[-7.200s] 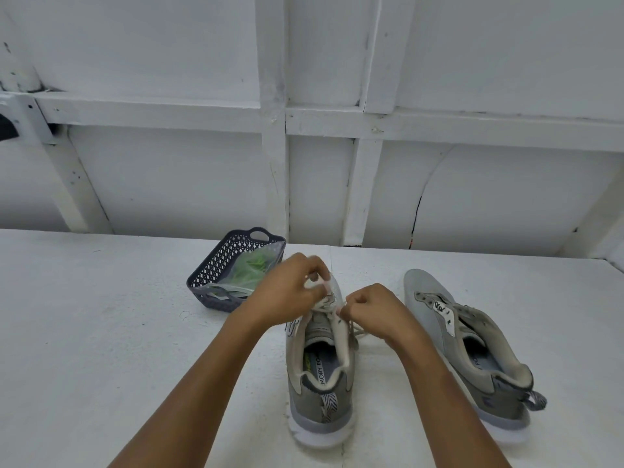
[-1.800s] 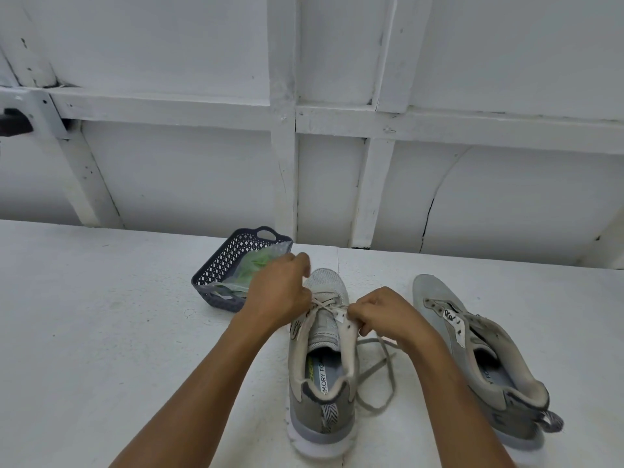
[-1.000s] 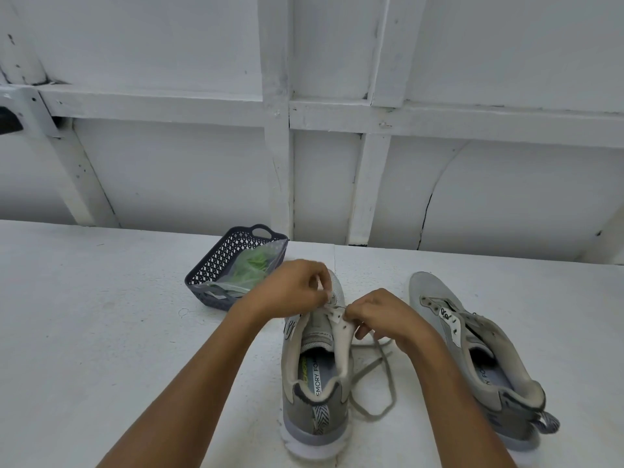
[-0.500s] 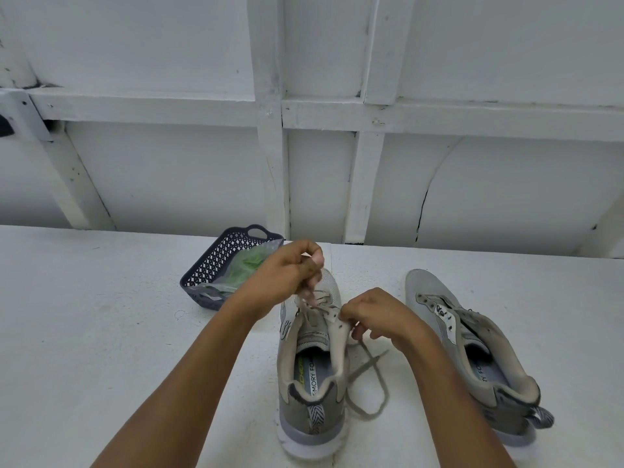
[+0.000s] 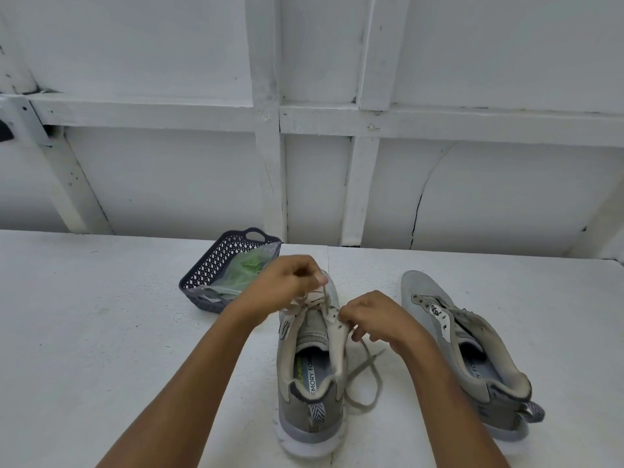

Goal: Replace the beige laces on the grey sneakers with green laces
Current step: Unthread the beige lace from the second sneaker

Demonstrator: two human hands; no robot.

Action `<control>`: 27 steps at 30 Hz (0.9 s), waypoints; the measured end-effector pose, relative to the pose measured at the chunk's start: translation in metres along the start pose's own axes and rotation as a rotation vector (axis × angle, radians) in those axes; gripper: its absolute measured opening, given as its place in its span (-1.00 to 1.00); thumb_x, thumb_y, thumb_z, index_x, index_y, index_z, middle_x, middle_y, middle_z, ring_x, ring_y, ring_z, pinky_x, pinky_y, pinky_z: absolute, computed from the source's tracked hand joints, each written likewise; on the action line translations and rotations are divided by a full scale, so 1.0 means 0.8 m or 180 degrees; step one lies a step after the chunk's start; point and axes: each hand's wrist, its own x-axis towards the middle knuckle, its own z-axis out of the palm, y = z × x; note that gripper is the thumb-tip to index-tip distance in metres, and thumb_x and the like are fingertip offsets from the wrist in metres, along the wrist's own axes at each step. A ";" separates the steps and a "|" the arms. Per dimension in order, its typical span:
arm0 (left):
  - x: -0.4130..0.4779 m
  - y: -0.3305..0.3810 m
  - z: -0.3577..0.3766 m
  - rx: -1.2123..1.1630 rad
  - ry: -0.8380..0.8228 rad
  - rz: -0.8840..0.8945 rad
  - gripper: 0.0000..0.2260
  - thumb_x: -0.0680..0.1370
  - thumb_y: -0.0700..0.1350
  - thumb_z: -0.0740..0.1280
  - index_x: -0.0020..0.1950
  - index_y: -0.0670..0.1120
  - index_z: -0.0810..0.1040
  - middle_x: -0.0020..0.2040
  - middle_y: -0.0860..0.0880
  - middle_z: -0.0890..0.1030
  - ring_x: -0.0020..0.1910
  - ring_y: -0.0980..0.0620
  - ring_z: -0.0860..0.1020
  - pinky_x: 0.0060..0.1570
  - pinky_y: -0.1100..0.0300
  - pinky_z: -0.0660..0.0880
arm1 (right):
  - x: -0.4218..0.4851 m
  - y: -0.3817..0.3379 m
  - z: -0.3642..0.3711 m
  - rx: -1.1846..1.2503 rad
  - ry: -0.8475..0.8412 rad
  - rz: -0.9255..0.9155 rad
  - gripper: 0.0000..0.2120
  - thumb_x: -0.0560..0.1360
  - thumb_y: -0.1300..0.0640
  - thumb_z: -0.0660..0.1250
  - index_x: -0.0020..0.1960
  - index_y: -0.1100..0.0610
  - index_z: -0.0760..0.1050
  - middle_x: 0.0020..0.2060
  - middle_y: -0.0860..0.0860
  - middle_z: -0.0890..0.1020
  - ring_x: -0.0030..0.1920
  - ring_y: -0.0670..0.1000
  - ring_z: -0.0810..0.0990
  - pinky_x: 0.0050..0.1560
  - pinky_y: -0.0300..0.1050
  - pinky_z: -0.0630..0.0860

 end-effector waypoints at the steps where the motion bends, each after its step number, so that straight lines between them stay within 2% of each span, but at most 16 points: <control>1: -0.004 0.005 -0.003 -0.0685 -0.0007 -0.0018 -0.90 0.60 -0.24 0.30 -0.13 -0.17 0.52 -0.16 -0.16 0.68 -0.21 -0.05 0.62 -0.25 0.18 0.53 | 0.000 0.001 0.000 0.0007 0.0016 -0.0004 -0.75 0.47 0.13 0.29 -0.38 0.10 0.56 -0.37 -0.06 0.63 -0.34 -0.04 0.63 -0.28 -0.19 0.36; 2: -0.008 0.008 -0.006 -0.1317 -0.0059 -0.0045 -0.89 0.61 -0.27 0.25 -0.11 -0.19 0.47 -0.20 -0.21 0.65 -0.24 -0.11 0.64 -0.25 0.13 0.57 | 0.000 0.002 0.000 0.0005 0.0028 -0.0012 -0.76 0.47 0.13 0.28 -0.36 0.11 0.56 -0.37 -0.05 0.63 -0.34 -0.05 0.63 -0.28 -0.19 0.36; 3: -0.011 0.010 -0.008 -0.1861 -0.0146 -0.0094 -0.88 0.62 -0.27 0.23 -0.11 -0.19 0.43 -0.29 -0.21 0.59 -0.36 -0.12 0.61 -0.31 0.11 0.58 | 0.000 0.003 0.001 -0.0005 0.0033 -0.0024 -0.78 0.47 0.12 0.28 -0.34 0.12 0.56 -0.36 -0.04 0.63 -0.34 -0.05 0.63 -0.28 -0.19 0.35; 4: -0.013 0.011 -0.011 -0.2243 -0.0205 -0.0153 -0.88 0.62 -0.25 0.22 -0.12 -0.18 0.40 -0.36 -0.17 0.49 -0.49 -0.06 0.51 -0.40 0.13 0.55 | 0.000 0.003 0.002 -0.0021 0.0035 -0.0036 -0.79 0.46 0.12 0.28 -0.32 0.13 0.55 -0.35 -0.03 0.62 -0.34 -0.05 0.64 -0.28 -0.19 0.35; 6: -0.015 0.008 -0.020 -0.2460 -0.0167 -0.0256 -0.86 0.62 -0.24 0.23 -0.15 -0.15 0.40 -0.41 -0.08 0.33 -0.58 0.08 0.26 -0.56 0.26 0.35 | 0.001 0.003 0.004 -0.0059 0.0037 -0.0056 -0.80 0.47 0.12 0.27 -0.31 0.14 0.53 -0.35 -0.03 0.61 -0.33 -0.06 0.64 -0.29 -0.18 0.33; 8: -0.016 0.003 -0.032 -0.1999 -0.0087 -0.0369 -0.84 0.60 -0.27 0.24 -0.17 -0.14 0.44 -0.42 -0.04 0.32 -0.55 0.10 0.18 -0.57 0.31 0.18 | 0.002 0.002 0.007 -0.0119 0.0076 -0.0055 -0.79 0.46 0.10 0.26 -0.32 0.13 0.48 -0.40 -0.07 0.59 -0.33 -0.05 0.64 -0.29 -0.18 0.32; 9: -0.018 0.002 -0.038 -0.1530 -0.0018 -0.0429 -0.84 0.59 -0.28 0.25 -0.19 -0.14 0.47 -0.42 -0.03 0.36 -0.54 0.09 0.19 -0.56 0.30 0.15 | 0.001 0.000 0.009 -0.0139 0.0125 -0.0053 -0.79 0.46 0.09 0.26 -0.33 0.12 0.46 -0.44 -0.10 0.57 -0.33 -0.05 0.63 -0.30 -0.18 0.31; 12: -0.020 -0.005 -0.047 0.0345 0.0246 -0.0501 -0.83 0.56 -0.24 0.32 -0.24 -0.13 0.56 -0.39 0.03 0.49 -0.50 0.11 0.34 -0.49 0.27 0.26 | -0.001 -0.007 0.015 -0.0207 0.0366 -0.0071 -0.76 0.47 0.04 0.28 -0.33 0.11 0.41 -0.52 -0.13 0.50 -0.37 -0.06 0.59 -0.39 -0.23 0.28; 14: -0.021 -0.013 -0.051 0.1291 0.0122 -0.0545 -0.83 0.57 -0.15 0.34 -0.22 -0.09 0.61 -0.31 0.03 0.55 -0.37 0.11 0.46 -0.36 0.24 0.38 | -0.001 -0.013 0.021 -0.0300 0.0488 -0.0119 -0.78 0.47 -0.01 0.30 -0.27 0.10 0.43 -0.41 -0.07 0.56 -0.34 -0.05 0.56 -0.34 -0.21 0.35; 15: -0.022 -0.018 -0.051 0.1557 -0.0026 -0.0568 -0.81 0.60 -0.08 0.32 -0.18 -0.08 0.62 -0.27 0.02 0.57 -0.30 0.08 0.49 -0.28 0.21 0.43 | 0.001 -0.014 0.025 -0.0334 0.0529 -0.0139 -0.79 0.46 -0.03 0.31 -0.24 0.09 0.43 -0.36 -0.03 0.58 -0.30 -0.03 0.57 -0.26 -0.16 0.41; 18: -0.023 -0.023 -0.039 0.2080 -0.0019 -0.0460 -0.67 0.64 0.12 0.23 -0.09 -0.10 0.59 -0.25 0.02 0.55 -0.26 0.08 0.49 -0.22 0.16 0.42 | 0.007 -0.013 0.034 -0.0482 0.0662 -0.0145 -0.79 0.44 -0.07 0.34 -0.22 0.05 0.44 -0.27 -0.04 0.62 -0.17 0.01 0.61 -0.12 -0.07 0.52; 20: -0.024 -0.022 -0.027 0.2311 0.0247 -0.0231 -0.69 0.61 0.17 0.26 0.00 -0.07 0.56 -0.17 0.05 0.58 -0.19 0.09 0.53 -0.15 0.15 0.48 | 0.010 -0.015 0.036 -0.0585 0.0704 -0.0154 -0.82 0.44 -0.06 0.34 -0.23 0.02 0.44 -0.24 -0.05 0.61 -0.15 0.01 0.60 -0.12 -0.05 0.51; 22: -0.021 -0.021 -0.017 0.2488 0.0156 -0.0122 -0.69 0.58 0.19 0.30 0.03 -0.05 0.55 -0.11 0.05 0.59 -0.14 0.05 0.55 -0.12 0.14 0.50 | 0.012 -0.017 0.035 -0.0620 0.0709 -0.0155 -0.85 0.43 -0.02 0.33 -0.23 0.02 0.44 -0.23 -0.03 0.63 -0.14 0.03 0.61 -0.08 -0.01 0.54; 25: -0.015 -0.020 -0.009 0.2660 -0.0225 -0.0209 -0.62 0.61 0.15 0.25 -0.08 -0.15 0.60 -0.17 -0.07 0.63 -0.18 -0.02 0.53 -0.22 0.13 0.41 | 0.015 -0.021 0.033 -0.0721 0.0687 -0.0118 -0.85 0.41 -0.01 0.34 -0.25 0.04 0.44 -0.23 0.01 0.65 -0.14 0.07 0.64 -0.08 0.00 0.57; 27: -0.012 -0.016 -0.007 0.2617 -0.0217 -0.0262 -0.55 0.60 0.16 0.24 -0.17 -0.21 0.59 -0.25 -0.13 0.61 -0.27 -0.03 0.51 -0.28 0.14 0.38 | 0.017 -0.023 0.034 -0.0759 0.0701 -0.0120 -0.84 0.41 -0.01 0.35 -0.25 0.04 0.45 -0.23 0.01 0.65 -0.14 0.07 0.64 -0.09 -0.02 0.56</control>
